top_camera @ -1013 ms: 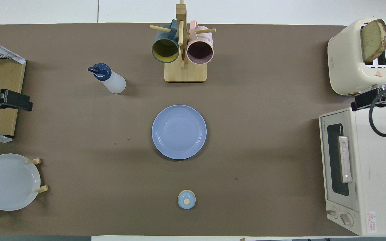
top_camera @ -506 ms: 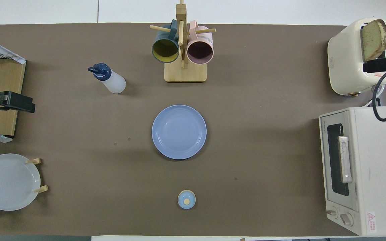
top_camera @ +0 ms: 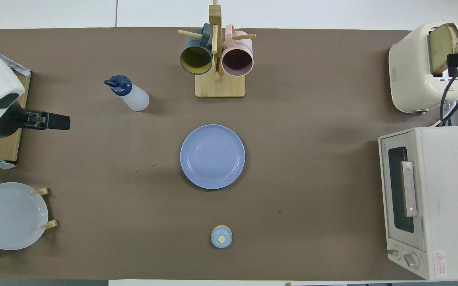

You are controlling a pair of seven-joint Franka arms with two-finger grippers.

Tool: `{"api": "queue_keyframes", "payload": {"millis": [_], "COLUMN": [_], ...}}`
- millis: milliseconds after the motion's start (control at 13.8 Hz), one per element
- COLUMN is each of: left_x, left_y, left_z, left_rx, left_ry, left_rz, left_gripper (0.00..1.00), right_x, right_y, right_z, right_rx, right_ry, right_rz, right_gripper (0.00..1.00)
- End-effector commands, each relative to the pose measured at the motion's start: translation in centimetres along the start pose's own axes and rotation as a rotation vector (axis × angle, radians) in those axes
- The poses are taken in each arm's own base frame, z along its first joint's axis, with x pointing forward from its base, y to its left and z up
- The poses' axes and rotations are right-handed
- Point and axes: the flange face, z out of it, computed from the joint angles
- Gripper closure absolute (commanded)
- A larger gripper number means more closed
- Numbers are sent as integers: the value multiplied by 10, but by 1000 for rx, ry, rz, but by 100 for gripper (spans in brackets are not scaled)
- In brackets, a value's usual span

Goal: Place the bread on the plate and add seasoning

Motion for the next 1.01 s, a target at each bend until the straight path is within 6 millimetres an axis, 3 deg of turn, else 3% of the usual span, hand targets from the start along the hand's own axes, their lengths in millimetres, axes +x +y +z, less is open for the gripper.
{"api": "queue_keyframes", "payload": {"millis": [0, 145, 217, 362, 506, 796, 941], "left_x": [-21, -24, -26, -30, -35, -62, -71], "left_y": [12, 30, 41, 49, 58, 67, 71], "left_z": [10, 25, 34, 56, 77, 134, 154], "left_rx": [-3, -8, -13, -16, -22, -40, -57], "left_ry": [54, 89, 112, 157, 206, 333, 396], "left_rz": [11, 41, 56, 70, 85, 39, 4], "left_gripper": [0, 0, 0, 0, 0, 0, 0], "right_x": [4, 5, 3, 5, 8, 10, 15], "right_y": [11, 18, 28, 25, 14, 13, 15], "right_z": [35, 62, 66, 81, 89, 88, 80], "right_rx": [-46, -65, -74, -82, -80, -78, -78], "right_ry": [44, 67, 68, 93, 108, 110, 88], "right_rz": [-20, -18, -8, -15, -28, -34, -85], "right_gripper": [0, 0, 0, 0, 0, 1, 27]}}
